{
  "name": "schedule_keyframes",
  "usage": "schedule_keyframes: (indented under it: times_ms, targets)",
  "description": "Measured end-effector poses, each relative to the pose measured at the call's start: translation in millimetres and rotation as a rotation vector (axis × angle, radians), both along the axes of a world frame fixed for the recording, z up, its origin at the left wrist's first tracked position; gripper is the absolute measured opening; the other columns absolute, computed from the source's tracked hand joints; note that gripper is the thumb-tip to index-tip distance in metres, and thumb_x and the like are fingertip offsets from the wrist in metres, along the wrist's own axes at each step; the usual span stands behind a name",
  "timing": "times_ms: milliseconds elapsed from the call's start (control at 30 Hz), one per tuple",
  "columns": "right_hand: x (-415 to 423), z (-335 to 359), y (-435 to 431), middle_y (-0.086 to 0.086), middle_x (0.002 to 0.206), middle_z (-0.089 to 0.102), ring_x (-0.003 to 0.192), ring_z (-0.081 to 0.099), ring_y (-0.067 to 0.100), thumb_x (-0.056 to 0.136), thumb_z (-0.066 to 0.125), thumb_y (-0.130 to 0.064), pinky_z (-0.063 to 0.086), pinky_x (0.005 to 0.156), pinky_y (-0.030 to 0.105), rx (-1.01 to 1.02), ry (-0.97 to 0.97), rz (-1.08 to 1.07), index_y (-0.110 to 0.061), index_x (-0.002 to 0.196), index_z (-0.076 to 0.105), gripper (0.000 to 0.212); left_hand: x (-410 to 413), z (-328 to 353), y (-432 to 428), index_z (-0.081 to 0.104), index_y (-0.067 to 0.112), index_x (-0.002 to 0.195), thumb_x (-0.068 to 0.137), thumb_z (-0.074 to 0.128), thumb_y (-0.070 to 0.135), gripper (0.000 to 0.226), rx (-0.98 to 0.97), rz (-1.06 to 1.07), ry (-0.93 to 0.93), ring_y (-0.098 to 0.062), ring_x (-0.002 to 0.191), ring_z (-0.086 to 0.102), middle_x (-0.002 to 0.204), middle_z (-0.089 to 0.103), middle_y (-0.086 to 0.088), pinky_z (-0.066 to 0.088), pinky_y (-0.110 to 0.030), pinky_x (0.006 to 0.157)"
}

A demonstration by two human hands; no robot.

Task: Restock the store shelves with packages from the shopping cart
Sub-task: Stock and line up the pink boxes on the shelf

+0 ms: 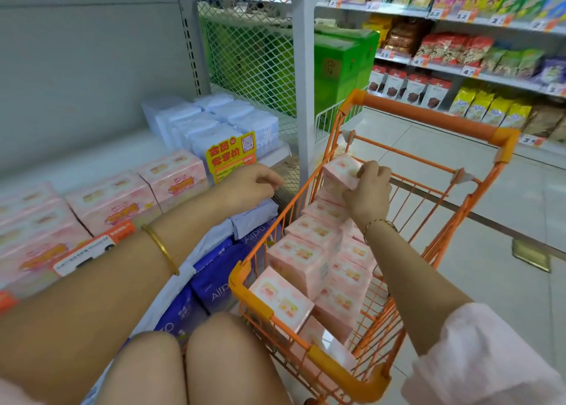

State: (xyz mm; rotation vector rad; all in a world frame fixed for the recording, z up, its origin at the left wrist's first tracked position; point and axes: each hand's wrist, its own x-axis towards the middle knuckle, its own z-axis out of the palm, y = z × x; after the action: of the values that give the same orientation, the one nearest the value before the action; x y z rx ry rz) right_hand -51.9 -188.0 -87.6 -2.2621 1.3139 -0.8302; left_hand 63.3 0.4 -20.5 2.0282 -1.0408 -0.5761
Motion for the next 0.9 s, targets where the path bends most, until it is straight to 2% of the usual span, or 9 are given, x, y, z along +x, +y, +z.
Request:
schedule_keyframes:
  times_ms: [67,133,200,267,400,567,667,733,900]
  targets:
    - [-4,11,13,0.015,0.118,0.045,0.104,0.048,0.037,0.076,0.074,-0.024,0.043,0.068,0.036,-0.160,-0.074,-0.031,-0.008,0.107,0.047,0.044,-5,3,1,0.057,0.008,0.118,0.093,0.050,0.005,0.026,-0.042,0.056,0.148,-0.017,0.102,0.057,0.122,0.059,-0.013,0.050,-0.031,0.089]
    - [-3,24,39,0.016,0.112,0.047,0.103,0.047,0.035,0.072,0.077,-0.027,0.039,0.066,0.031,-0.332,-0.215,0.056,-0.006,0.105,0.049,0.049,-15,13,3,0.050,0.010,0.117,0.096,0.050,0.015,0.021,-0.136,0.120,0.446,-0.025,0.101,0.060,0.121,0.057,-0.018,0.052,-0.035,0.087]
    - [3,37,73,0.018,0.111,0.047,0.105,0.043,0.029,0.069,0.077,-0.020,0.037,0.076,0.027,-0.442,-0.333,0.280,-0.005,0.108,0.048,0.051,-20,24,8,0.049,0.009,0.117,0.096,0.049,0.029,0.030,-0.236,0.148,0.720,-0.027,0.093,0.063,0.111,0.060,-0.015,0.056,-0.036,0.079]
    - [12,45,106,0.019,0.112,0.048,0.105,0.039,0.026,0.066,0.075,-0.017,0.033,0.087,0.025,-0.503,-0.374,0.488,-0.008,0.110,0.044,0.055,-16,30,16,0.055,0.010,0.117,0.093,0.050,0.041,0.039,-0.296,0.181,0.807,-0.023,0.083,0.064,0.096,0.064,-0.009,0.056,-0.039,0.076]
    - [36,52,153,0.007,0.115,0.043,0.105,0.042,0.023,0.073,0.066,-0.015,0.038,0.091,0.031,-0.441,-0.444,0.809,-0.013,0.114,0.040,0.048,13,38,56,0.048,0.010,0.129,0.059,0.079,0.048,0.086,-0.395,0.335,0.700,-0.027,0.087,0.070,0.116,0.063,-0.017,0.057,-0.042,0.071]
    - [65,63,194,0.013,0.115,0.048,0.105,0.045,0.019,0.080,0.055,-0.001,0.036,0.089,0.021,-0.260,-0.360,1.025,0.000,0.118,0.046,0.039,71,59,120,0.046,0.011,0.126,0.071,0.077,0.026,0.065,-0.390,0.551,0.357,-0.015,0.073,0.068,0.091,0.067,0.001,0.059,-0.035,0.064]
    - [90,62,208,0.019,0.118,0.049,0.108,0.048,0.034,0.077,0.056,0.002,0.041,0.089,0.038,-0.316,-0.141,1.006,0.002,0.120,0.047,0.043,101,72,155,0.047,0.016,0.117,0.058,0.081,0.022,0.068,-0.281,0.626,-0.019,-0.017,0.085,0.062,0.099,0.059,0.001,0.057,-0.032,0.065]
    - [106,63,218,0.017,0.125,0.048,0.113,0.045,0.037,0.080,0.055,-0.004,0.041,0.090,0.043,-0.332,0.011,0.976,-0.002,0.126,0.046,0.047,117,74,170,0.049,0.013,0.123,0.068,0.081,0.015,0.063,-0.209,0.602,-0.178,-0.017,0.087,0.056,0.101,0.055,-0.001,0.052,-0.024,0.062]
    - [131,59,242,0.002,0.154,0.025,0.140,0.021,0.028,0.094,0.045,-0.033,0.024,0.111,0.044,-0.420,0.304,1.012,-0.026,0.146,0.027,0.056,147,56,187,0.044,0.008,0.130,0.076,0.076,0.016,0.063,-0.078,0.544,-0.255,-0.024,0.107,0.054,0.116,0.053,-0.009,0.044,-0.032,0.092]
